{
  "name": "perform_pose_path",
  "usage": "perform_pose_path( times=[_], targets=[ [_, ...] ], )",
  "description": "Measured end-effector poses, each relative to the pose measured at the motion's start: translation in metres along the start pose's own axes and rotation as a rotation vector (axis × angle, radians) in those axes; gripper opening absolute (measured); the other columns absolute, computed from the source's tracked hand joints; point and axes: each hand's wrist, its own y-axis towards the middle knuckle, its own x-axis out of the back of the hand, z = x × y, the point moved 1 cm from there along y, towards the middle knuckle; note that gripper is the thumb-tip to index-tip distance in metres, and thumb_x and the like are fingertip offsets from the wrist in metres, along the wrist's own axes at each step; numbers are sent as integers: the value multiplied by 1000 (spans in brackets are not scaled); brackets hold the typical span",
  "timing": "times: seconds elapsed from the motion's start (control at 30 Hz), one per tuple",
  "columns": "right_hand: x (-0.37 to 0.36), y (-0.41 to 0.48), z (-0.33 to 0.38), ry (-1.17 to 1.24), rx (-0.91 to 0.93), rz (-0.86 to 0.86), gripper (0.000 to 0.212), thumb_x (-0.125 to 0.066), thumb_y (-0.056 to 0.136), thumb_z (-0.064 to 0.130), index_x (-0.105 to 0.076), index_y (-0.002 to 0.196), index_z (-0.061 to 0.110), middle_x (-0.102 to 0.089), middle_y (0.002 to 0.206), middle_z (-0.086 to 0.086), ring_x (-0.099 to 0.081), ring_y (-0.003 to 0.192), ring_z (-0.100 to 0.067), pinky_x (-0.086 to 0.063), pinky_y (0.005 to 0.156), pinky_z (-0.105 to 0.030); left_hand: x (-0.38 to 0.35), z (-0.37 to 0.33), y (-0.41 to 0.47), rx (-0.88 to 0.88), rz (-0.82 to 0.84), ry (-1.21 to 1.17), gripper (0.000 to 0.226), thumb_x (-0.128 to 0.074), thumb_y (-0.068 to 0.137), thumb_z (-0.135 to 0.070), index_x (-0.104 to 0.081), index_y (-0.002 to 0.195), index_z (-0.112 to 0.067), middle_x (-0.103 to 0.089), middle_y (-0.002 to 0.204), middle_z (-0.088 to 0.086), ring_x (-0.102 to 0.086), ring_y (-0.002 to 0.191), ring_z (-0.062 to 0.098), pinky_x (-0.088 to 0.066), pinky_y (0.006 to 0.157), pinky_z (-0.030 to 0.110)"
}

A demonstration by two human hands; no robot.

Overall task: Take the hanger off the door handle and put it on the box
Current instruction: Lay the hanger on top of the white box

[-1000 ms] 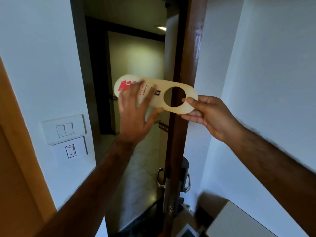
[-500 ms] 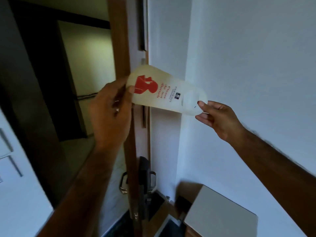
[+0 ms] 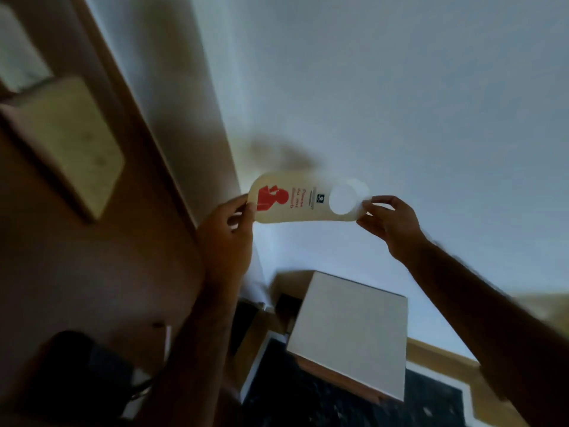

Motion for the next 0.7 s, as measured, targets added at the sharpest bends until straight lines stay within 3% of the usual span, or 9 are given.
perform_pose_path(
  times=[0.07, 0.17, 0.3, 0.4, 0.5, 0.6, 0.7],
  targets=[
    [33, 33, -43, -41, -63, -77, 17, -75, 93, 0, -67, 107, 5, -77, 100, -19, -79, 74, -22, -68, 72, -34, -53, 55, -7, 147, 79, 3, 28, -69, 99, -27, -75, 123, -13, -80, 111, 6, -76, 89, 18, -65, 82, 39],
    [76, 69, -113, -95, -167, -158, 22, -75, 92, -1, -69, 113, 0, -76, 105, -21, -78, 77, -22, -68, 77, -34, -120, 135, -28, 401, 167, -66, 28, -71, 97, -23, -74, 123, -11, -80, 108, 11, -76, 80, 15, -65, 77, 36],
    [123, 106, -211, -176, -284, -196, 30, -74, 95, 5, -68, 124, -3, -73, 121, -27, -74, 107, -34, -60, 93, -38, -198, 239, -68, 709, 294, -209, 25, -68, 98, -5, -69, 122, 3, -73, 106, 25, -73, 77, 20, -66, 69, 28],
    [155, 125, -285, -228, -375, -224, 22, -74, 95, 10, -72, 116, 5, -74, 122, -20, -69, 113, -28, -55, 104, -43, -246, 313, -103, 849, 377, -204, 26, -65, 99, -1, -66, 122, 10, -72, 99, 24, -72, 76, 20, -65, 65, 23],
    [186, 137, -358, -302, -497, -242, 6, -76, 95, 15, -73, 100, 14, -72, 119, -13, -63, 121, -28, -48, 113, -48, -289, 383, -142, 952, 427, -152, 28, -65, 98, 0, -65, 124, 13, -72, 104, 26, -70, 80, 26, -65, 67, 26],
    [207, 146, -413, -348, -574, -295, 17, -77, 94, 18, -72, 105, 6, -69, 124, -18, -62, 120, -32, -49, 111, -48, -322, 433, -174, 1014, 466, -81, 28, -67, 97, 1, -65, 123, 12, -71, 112, 28, -71, 85, 29, -66, 78, 38],
    [225, 155, -466, -423, -602, -288, 32, -75, 94, 21, -72, 118, 0, -71, 119, -16, -64, 117, -33, -51, 109, -48, -352, 480, -202, 1064, 479, -51, 26, -68, 96, 2, -65, 120, 11, -70, 109, 23, -70, 77, 21, -66, 67, 28]
  ],
)
